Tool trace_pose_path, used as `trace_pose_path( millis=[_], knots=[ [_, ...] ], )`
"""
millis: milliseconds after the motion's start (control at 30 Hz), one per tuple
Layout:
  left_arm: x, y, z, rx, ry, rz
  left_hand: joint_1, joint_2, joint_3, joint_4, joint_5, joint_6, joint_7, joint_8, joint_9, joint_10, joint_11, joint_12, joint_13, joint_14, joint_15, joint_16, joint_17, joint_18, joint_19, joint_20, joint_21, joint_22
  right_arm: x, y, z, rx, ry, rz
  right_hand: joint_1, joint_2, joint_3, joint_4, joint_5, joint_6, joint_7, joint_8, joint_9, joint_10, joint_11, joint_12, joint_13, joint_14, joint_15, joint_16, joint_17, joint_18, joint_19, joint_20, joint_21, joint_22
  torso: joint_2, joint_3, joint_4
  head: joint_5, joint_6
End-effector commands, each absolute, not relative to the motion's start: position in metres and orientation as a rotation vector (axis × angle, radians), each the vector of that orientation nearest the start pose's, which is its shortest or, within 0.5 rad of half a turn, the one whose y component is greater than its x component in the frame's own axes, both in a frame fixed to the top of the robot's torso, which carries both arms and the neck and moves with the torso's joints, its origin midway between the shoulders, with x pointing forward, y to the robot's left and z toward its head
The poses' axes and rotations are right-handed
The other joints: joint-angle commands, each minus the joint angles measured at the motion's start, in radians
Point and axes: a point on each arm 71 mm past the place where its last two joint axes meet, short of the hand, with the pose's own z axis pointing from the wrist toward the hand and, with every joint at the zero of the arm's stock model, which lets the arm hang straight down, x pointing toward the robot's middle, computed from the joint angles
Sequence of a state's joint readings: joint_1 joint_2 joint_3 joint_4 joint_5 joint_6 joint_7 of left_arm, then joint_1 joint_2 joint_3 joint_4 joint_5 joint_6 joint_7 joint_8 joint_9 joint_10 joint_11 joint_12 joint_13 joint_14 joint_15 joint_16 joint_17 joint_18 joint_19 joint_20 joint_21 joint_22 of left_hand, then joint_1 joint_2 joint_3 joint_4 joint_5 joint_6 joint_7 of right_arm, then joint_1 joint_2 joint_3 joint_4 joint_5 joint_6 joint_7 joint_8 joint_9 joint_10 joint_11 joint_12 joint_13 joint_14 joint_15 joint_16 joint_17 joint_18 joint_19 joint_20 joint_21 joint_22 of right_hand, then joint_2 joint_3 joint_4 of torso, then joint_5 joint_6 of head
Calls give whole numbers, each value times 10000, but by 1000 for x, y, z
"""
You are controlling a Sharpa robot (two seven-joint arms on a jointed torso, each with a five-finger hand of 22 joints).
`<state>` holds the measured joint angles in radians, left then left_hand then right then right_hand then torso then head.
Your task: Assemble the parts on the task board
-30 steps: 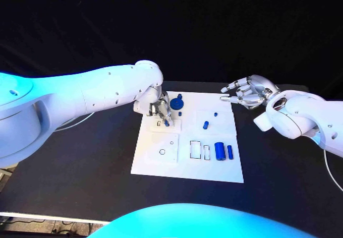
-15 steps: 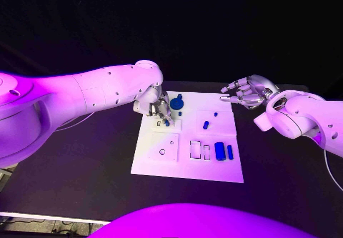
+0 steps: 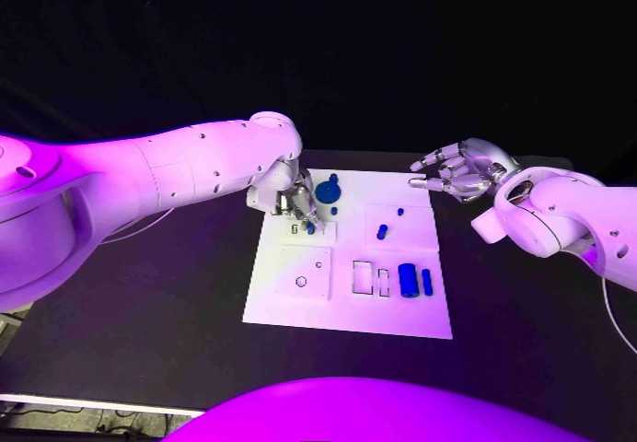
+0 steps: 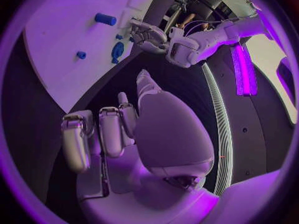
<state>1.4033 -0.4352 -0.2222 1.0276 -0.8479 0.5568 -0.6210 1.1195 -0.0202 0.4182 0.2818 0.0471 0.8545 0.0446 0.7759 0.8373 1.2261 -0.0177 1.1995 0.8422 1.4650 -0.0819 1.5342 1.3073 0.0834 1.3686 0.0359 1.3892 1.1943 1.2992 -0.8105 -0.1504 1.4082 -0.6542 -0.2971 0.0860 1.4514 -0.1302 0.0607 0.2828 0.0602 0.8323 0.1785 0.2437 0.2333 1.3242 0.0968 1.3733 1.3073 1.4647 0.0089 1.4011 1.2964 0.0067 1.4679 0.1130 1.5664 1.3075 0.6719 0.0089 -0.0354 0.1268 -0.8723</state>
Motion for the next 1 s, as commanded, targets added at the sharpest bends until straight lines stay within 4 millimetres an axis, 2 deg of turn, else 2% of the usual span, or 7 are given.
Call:
trace_pose_path(
  millis=[33, 167, 500, 733, 1000],
  knots=[
    [544, 158, -222, 81, 27152, -1282, -3, -80, -100, -13, 10, -17, 24, -65, -8, -57, -31, -4, -12, 885, 55, 7, 2100, -66, 6, -9, -31, -15, 511, -221, -185, 4933, 17585, 10338, 76, 63, -45, -3, -7, -69, -12, 29, 10, -71, -25, -33, 404, 26, 69, -30, -8, -67, 1029, 56, 44, 2633, 2, 1, -3, -3, -4],
    [544, 159, -222, 132, 27181, -1254, 31, -147, -190, -23, 10, -19, 23, -77, -8, -67, -33, -8, -22, 880, 54, -4, 2085, -61, -7, -9, -45, -37, 511, -222, -185, 4935, 17581, 10334, 76, 63, -45, -3, -7, -69, -12, 29, 10, -71, -25, -33, 404, 26, 69, -30, -8, -67, 1029, 56, 44, 2633, -2, 0, -1, -6, -4],
    [542, 163, -223, 297, 27230, -1127, -263, -625, -1007, 91, 8, 36, 54, -131, -12, -112, -3, -7, -50, 861, 79, -42, 2032, -56, -27, 12, -74, -57, 511, -222, -185, 4944, 17564, 10317, 76, 63, -45, -3, -7, -69, -12, 29, 10, -71, -25, -33, 404, 26, 69, -30, -8, -67, 1029, 56, 44, 2633, -4, -11, 12, -6, -4],
    [542, 166, -222, 276, 27094, -1083, -597, -701, -1471, 105, 8, 62, 45, -147, -4, -116, -6, 10, -51, 855, 79, -55, 2014, -51, -32, 17, -86, -64, 511, -223, -185, 4949, 17546, 10301, 76, 63, -45, -3, -7, -69, -12, 29, 10, -71, -25, -33, 404, 26, 69, -30, -8, -67, 1029, 56, 44, 2633, -7, -21, 15, 3, -4],
    [541, 169, -218, 4, 26668, -1259, -877, -588, -1777, 118, 7, 91, 26, -135, 19, -98, -22, 38, -31, 858, 66, -53, 2017, -51, -20, 10, -84, -48, 512, -224, -185, 4951, 17526, 10285, 76, 63, -45, -3, -7, -69, -12, 29, 10, -71, -25, -33, 404, 26, 69, -30, -8, -67, 1029, 56, 44, 2633, -17, -13, 18, 16, 27]
  ],
)
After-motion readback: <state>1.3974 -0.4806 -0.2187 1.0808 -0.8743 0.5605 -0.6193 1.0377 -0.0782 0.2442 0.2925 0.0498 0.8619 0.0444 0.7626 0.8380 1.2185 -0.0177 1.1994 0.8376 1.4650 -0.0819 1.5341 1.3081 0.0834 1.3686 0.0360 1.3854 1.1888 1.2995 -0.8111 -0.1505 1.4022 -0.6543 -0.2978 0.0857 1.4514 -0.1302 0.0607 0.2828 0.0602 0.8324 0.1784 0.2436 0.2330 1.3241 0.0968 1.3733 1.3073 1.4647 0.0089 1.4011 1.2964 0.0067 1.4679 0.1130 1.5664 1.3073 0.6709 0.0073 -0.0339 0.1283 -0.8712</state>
